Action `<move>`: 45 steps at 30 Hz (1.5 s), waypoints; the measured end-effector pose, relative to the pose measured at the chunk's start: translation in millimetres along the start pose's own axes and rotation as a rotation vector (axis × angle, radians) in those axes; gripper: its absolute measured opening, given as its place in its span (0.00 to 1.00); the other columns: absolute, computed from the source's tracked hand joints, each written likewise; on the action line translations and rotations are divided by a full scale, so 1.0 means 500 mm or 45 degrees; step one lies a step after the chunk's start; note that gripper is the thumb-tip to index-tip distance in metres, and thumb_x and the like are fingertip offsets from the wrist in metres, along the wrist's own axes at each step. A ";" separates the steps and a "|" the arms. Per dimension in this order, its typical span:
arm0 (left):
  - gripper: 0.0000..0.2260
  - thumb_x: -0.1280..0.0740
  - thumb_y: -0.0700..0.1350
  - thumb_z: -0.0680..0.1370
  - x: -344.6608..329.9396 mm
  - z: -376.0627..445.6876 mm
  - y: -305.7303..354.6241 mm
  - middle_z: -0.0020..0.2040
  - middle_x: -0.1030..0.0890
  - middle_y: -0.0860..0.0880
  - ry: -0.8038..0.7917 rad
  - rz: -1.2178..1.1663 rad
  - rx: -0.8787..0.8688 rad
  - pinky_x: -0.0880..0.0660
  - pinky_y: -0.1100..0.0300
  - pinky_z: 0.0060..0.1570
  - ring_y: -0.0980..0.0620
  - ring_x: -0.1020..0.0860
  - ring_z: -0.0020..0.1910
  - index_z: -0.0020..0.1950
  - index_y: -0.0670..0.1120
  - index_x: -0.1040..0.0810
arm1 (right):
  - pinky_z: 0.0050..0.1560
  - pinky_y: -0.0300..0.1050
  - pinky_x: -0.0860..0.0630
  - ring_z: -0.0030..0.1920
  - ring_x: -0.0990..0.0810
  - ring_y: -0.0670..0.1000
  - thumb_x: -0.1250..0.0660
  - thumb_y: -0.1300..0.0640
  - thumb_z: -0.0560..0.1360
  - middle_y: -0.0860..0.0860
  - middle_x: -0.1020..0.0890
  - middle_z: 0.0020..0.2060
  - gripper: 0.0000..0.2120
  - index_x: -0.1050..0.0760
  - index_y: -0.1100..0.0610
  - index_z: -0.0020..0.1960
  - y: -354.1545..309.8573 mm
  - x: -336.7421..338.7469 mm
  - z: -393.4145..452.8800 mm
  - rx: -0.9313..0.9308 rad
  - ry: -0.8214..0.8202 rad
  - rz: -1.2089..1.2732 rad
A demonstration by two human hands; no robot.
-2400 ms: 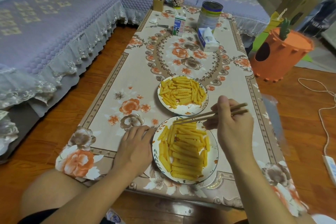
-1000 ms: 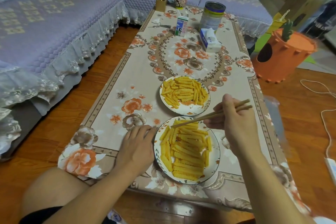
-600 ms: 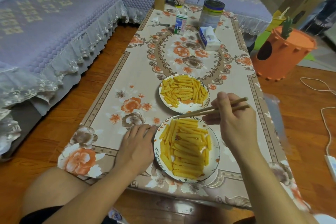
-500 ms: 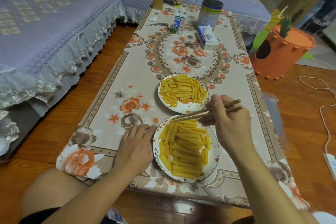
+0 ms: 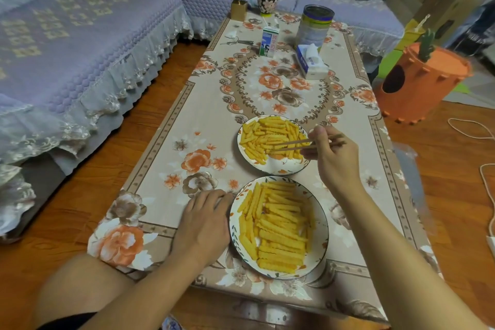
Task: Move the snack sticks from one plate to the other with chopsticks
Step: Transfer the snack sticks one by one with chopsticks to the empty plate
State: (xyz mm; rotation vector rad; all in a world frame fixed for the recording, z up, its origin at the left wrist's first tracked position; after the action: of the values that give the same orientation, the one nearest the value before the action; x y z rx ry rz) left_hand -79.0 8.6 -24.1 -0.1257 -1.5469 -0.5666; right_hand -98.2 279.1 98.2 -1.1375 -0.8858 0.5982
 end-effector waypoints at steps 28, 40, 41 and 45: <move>0.23 0.47 0.50 0.79 -0.006 -0.001 -0.002 0.65 0.25 0.53 0.029 0.017 -0.005 0.29 0.49 0.66 0.49 0.29 0.65 0.72 0.53 0.28 | 0.36 0.50 0.14 0.34 0.14 0.62 0.42 0.46 0.85 0.65 0.16 0.32 0.23 0.24 0.64 0.44 -0.031 0.031 -0.147 -0.482 0.065 0.412; 0.23 0.48 0.50 0.78 -0.002 0.000 -0.002 0.65 0.26 0.54 0.028 0.019 -0.002 0.29 0.51 0.65 0.49 0.30 0.66 0.72 0.54 0.28 | 0.33 0.51 0.15 0.32 0.14 0.60 0.40 0.51 0.85 0.61 0.16 0.32 0.20 0.21 0.64 0.44 -0.078 0.031 -0.156 -0.219 0.037 0.200; 0.23 0.49 0.50 0.78 -0.002 0.000 -0.001 0.66 0.26 0.54 0.023 0.023 -0.003 0.30 0.51 0.65 0.50 0.30 0.66 0.72 0.55 0.29 | 0.34 0.52 0.15 0.32 0.14 0.59 0.40 0.51 0.85 0.60 0.16 0.32 0.19 0.21 0.63 0.44 -0.076 0.022 -0.163 -0.208 0.015 0.159; 0.24 0.49 0.50 0.78 -0.003 -0.001 -0.001 0.66 0.26 0.54 0.020 0.031 -0.002 0.30 0.51 0.65 0.50 0.30 0.66 0.73 0.55 0.29 | 0.35 0.54 0.15 0.32 0.14 0.57 0.40 0.49 0.84 0.59 0.16 0.31 0.20 0.21 0.60 0.41 -0.065 0.006 -0.183 -0.200 -0.033 0.094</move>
State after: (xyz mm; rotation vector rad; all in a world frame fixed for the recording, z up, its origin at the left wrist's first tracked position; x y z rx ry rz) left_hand -78.9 8.2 -25.6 -0.1406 -1.5275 -0.5486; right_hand -20.3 223.8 115.3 -1.3112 -0.9288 0.6132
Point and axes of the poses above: each hand's wrist, its own z-axis towards the middle knuckle, its own x-axis out of the back of the hand, y = z × x, the point moved 6 cm from there along z, towards the middle knuckle
